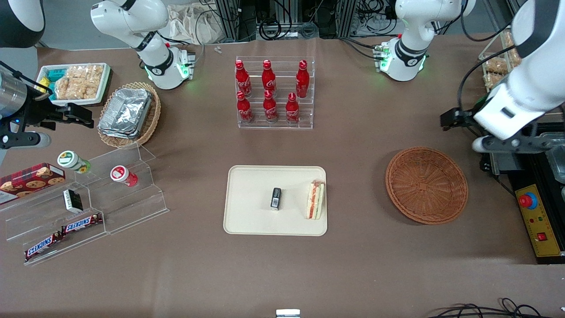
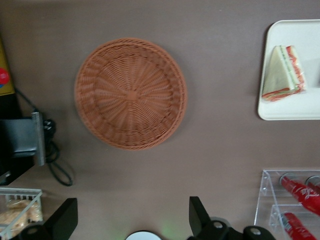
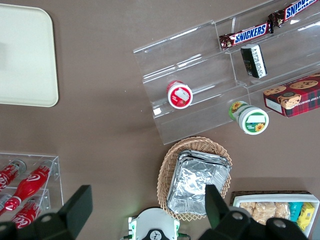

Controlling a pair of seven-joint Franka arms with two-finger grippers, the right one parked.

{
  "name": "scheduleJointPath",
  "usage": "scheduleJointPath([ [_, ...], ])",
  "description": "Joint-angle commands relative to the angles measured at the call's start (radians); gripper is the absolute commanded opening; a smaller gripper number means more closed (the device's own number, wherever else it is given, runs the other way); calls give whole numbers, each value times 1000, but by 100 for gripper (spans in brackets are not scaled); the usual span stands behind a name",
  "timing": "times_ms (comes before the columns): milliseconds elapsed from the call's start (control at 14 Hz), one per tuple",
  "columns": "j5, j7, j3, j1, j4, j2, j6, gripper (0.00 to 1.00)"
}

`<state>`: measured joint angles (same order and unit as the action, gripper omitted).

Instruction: Place sandwich from basket to tray

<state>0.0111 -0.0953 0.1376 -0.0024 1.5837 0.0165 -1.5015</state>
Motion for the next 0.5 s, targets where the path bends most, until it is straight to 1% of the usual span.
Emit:
scheduleJointPath([
  [0,-4,8,-7,-11,66,-66,-11,100],
  [286,-2,-20,-4,-40,-62,32,-5,100],
  [429,-2,-58,-4,-53,-76,45,-3,100],
])
